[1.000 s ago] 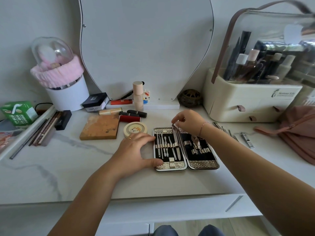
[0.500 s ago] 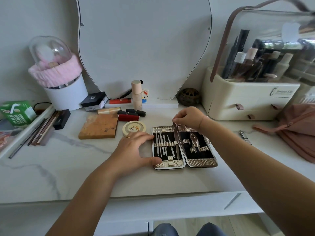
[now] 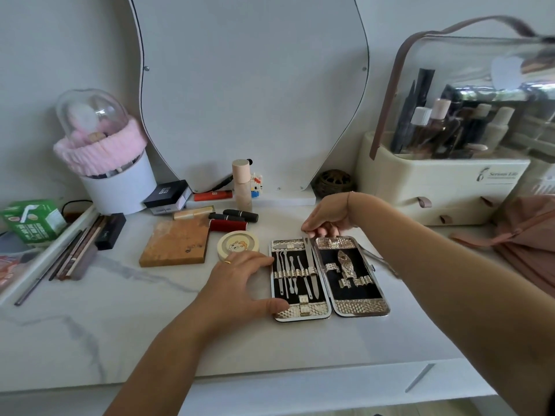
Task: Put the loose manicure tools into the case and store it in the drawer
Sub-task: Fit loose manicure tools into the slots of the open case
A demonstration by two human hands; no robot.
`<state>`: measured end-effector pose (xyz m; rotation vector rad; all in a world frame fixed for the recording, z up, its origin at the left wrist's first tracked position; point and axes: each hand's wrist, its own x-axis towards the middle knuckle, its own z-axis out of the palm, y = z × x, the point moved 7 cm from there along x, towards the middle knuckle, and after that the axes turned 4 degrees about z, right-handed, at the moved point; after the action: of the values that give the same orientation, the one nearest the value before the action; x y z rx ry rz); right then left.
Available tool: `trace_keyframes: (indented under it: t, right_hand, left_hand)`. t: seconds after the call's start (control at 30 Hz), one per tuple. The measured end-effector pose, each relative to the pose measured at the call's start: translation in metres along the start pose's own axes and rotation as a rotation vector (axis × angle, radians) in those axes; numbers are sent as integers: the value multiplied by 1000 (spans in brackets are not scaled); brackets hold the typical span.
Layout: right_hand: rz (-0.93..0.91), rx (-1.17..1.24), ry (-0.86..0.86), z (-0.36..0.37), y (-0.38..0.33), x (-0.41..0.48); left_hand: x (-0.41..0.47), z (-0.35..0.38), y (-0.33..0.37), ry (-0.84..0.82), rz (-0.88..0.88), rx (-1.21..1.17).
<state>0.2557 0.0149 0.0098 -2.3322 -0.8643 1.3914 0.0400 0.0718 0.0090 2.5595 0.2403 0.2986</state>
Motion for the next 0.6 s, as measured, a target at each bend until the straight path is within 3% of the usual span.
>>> trace_keyframes:
  t: [0.2, 0.4, 0.6]
  right_hand:
    - [99, 34, -126, 0, -2, 6]
    - [87, 69, -85, -1, -6, 11]
    - [79, -54, -62, -1, -9, 9]
  left_hand:
    - [0, -1, 1, 0, 2, -9]
    - [1, 1, -1, 4, 2, -11]
    - [0, -1, 1, 11, 3, -30]
